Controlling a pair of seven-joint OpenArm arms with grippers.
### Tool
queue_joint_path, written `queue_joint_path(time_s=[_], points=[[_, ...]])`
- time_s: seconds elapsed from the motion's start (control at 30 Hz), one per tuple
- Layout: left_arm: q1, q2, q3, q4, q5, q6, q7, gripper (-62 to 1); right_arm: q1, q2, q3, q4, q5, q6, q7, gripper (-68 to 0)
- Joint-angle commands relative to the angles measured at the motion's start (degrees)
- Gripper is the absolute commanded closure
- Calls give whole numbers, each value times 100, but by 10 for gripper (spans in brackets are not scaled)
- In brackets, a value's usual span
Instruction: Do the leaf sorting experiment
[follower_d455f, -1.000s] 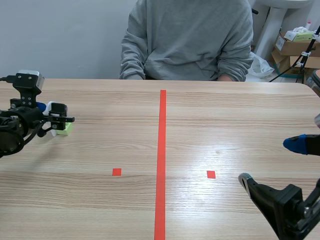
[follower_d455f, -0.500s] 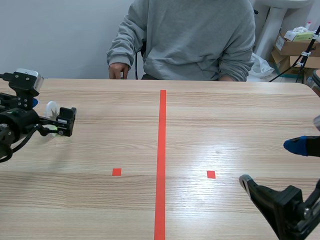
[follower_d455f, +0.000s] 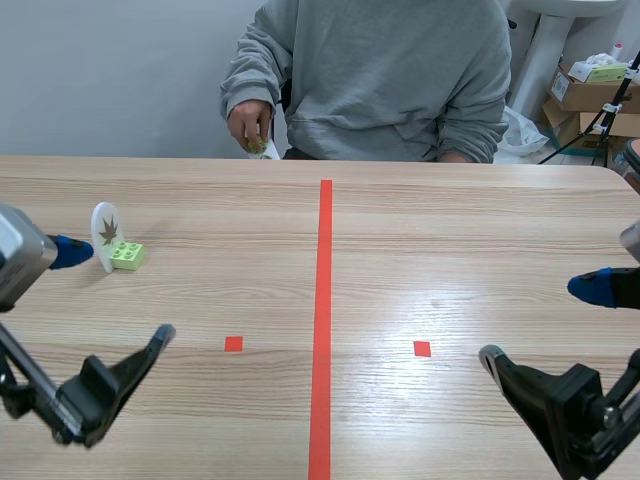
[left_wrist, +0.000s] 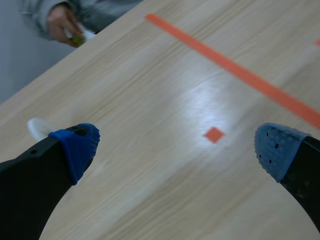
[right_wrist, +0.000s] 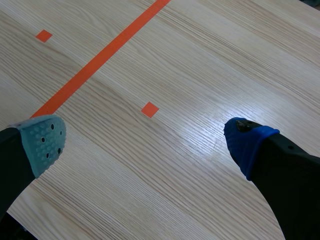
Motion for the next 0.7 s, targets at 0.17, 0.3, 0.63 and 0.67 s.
queue_joint_path(time_s=[0.17, 0.3, 0.63, 0.67], points=[[1119, -11, -468, 907, -481, -96, 28, -623, 35, 0, 44, 13, 39, 2, 81, -679], [1513, -11, -776, 1300, -835, -96, 308, -623, 33, 0, 44, 13, 39, 4, 81, -679], [1801, -9, -1392, 1519, -1582, -424, 546, -623, 31, 0, 44, 13, 42, 46, 79, -679], [1801, -9, -1392, 1517, -1582, -426, 546, -623, 31, 0, 44, 13, 42, 46, 79, -679]])
